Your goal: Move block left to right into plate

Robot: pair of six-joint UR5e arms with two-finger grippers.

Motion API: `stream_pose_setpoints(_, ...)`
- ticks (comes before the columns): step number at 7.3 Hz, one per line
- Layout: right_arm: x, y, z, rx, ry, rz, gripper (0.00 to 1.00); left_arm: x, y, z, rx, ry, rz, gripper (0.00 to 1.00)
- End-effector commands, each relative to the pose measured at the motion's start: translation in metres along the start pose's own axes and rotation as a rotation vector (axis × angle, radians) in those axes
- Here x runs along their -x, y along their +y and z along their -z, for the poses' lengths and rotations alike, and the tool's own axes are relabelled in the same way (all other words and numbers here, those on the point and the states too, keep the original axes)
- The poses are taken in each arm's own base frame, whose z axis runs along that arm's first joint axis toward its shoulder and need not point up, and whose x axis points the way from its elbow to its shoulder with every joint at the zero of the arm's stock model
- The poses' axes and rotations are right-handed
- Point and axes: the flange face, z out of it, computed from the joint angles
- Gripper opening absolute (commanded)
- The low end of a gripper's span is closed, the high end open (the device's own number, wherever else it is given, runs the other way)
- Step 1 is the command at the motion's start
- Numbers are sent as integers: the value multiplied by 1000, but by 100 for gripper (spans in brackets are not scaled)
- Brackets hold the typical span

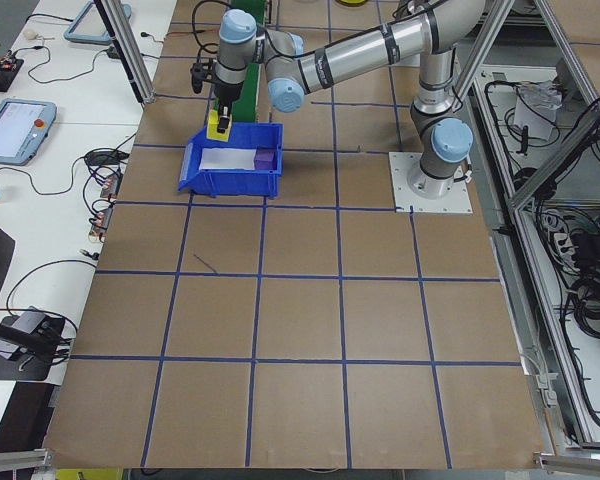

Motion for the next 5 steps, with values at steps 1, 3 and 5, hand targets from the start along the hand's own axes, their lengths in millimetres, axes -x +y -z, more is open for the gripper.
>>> stream_pose_setpoints(1, -1, 0, 0, -1, 0, -2, 100, -81, 17, -1, 15, 41, -4, 40)
stream_pose_setpoints(3, -3, -1, 1, -2, 0, -2, 100, -120, 35, -39, 82, 59, -73, 40)
stream_pose_setpoints(5, -10, -4, 1, -4, 0, -16, 100, -138, 41, -70, 118, 61, -97, 40)
